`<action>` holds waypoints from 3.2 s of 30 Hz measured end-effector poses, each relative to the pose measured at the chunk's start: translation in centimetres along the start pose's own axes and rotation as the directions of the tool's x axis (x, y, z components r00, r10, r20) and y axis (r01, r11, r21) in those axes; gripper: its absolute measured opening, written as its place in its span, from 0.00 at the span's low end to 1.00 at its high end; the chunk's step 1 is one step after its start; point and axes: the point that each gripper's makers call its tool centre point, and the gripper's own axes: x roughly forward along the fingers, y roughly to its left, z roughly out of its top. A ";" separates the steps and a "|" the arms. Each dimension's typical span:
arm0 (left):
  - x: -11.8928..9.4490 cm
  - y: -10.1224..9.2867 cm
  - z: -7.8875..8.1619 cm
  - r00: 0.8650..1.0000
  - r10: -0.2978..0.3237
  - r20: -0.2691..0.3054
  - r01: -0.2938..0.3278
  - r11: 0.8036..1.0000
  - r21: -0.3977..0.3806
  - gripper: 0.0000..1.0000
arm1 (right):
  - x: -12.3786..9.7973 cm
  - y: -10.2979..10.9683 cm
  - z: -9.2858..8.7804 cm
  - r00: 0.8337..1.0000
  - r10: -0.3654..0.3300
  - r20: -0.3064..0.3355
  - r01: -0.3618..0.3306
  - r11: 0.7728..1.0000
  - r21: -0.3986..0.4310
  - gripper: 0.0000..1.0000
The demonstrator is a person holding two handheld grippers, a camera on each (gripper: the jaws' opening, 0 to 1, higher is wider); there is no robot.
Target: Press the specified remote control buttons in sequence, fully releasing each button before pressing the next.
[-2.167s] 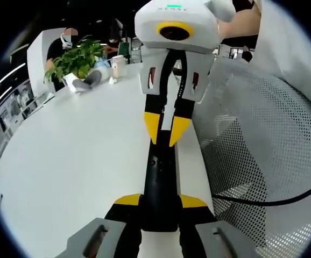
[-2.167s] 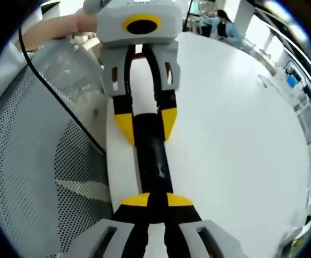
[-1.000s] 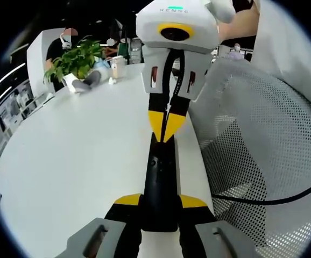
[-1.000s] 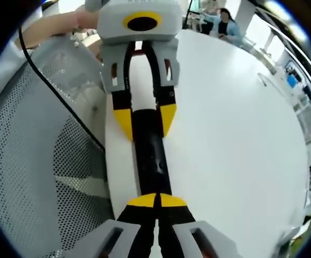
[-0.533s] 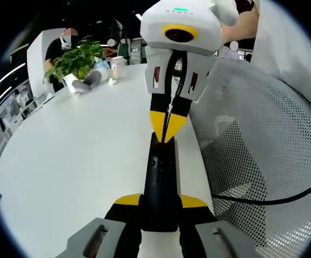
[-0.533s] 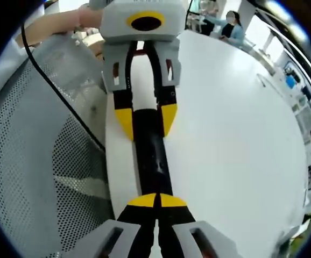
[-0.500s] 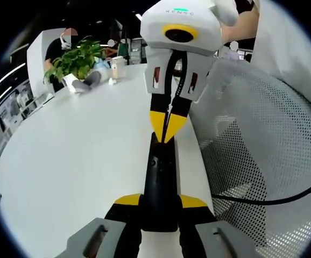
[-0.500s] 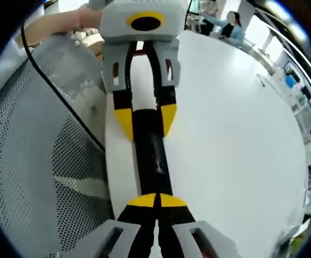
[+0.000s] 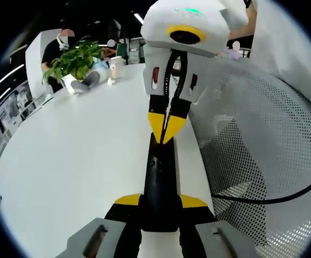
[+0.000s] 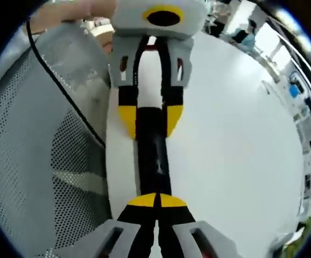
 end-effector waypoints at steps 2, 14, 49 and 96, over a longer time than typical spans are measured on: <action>0.0 0.0 0.0 1.000 0.000 0.001 0.000 1.000 0.002 0.24 | 0.0 0.0 0.0 1.000 0.004 0.023 -0.005 0.999 0.040 0.00; 0.0 -0.1 0.0 1.000 0.001 0.001 -0.001 1.000 0.001 0.24 | -0.2 0.3 0.5 0.998 -0.005 0.064 0.000 0.996 0.085 0.00; -0.1 0.0 0.0 1.000 -0.001 0.006 0.001 1.000 0.000 0.24 | 0.2 0.0 2.0 0.994 -0.015 0.112 0.008 0.998 0.056 0.00; 0.0 0.0 0.0 1.000 -0.003 0.009 0.003 1.000 -0.002 0.24 | 0.7 0.3 1.8 0.999 0.028 0.046 -0.027 0.999 -0.017 0.03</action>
